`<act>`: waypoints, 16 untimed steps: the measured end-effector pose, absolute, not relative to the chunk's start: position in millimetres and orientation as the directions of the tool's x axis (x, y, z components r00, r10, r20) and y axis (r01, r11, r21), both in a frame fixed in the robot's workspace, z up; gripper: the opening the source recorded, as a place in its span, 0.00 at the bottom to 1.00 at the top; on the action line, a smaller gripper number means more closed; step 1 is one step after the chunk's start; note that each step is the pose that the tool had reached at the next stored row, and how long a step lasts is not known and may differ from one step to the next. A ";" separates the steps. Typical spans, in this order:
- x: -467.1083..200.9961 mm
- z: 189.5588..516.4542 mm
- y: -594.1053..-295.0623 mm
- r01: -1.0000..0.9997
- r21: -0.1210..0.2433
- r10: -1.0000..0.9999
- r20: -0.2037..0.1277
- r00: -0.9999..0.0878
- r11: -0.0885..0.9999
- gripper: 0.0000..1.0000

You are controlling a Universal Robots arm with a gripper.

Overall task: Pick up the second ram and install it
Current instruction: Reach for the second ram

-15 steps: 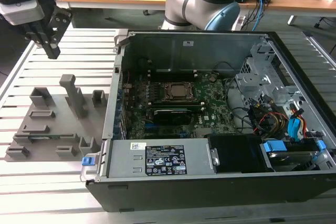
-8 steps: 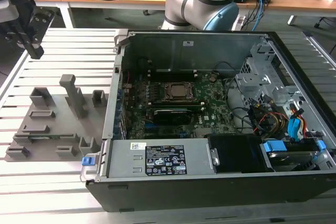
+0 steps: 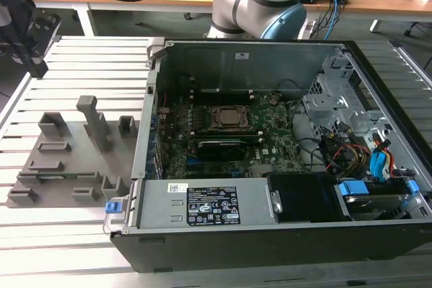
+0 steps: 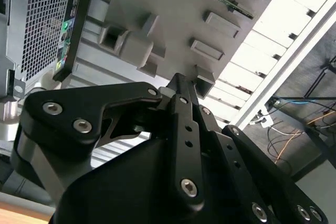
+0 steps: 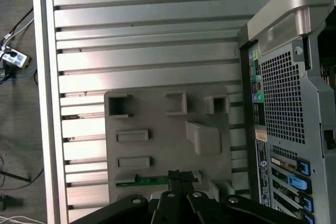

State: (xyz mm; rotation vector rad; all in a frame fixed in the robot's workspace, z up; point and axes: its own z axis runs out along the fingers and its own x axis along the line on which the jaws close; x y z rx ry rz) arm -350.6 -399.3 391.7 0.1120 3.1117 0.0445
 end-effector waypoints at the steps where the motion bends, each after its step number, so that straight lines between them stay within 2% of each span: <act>1: -350.6 391.7 -399.2 0.065 0.029 0.066 -0.009 -0.998 0.997 0.11; 3: -350.7 391.6 -399.2 0.044 0.028 0.043 0.005 -0.999 0.999 0.11; 8: -350.5 391.3 -400.9 -0.003 0.027 -0.003 0.006 -1.000 1.000 0.11; 16: -352.3 390.4 -441.1 -0.003 0.028 -0.003 0.006 -1.000 1.000 0.11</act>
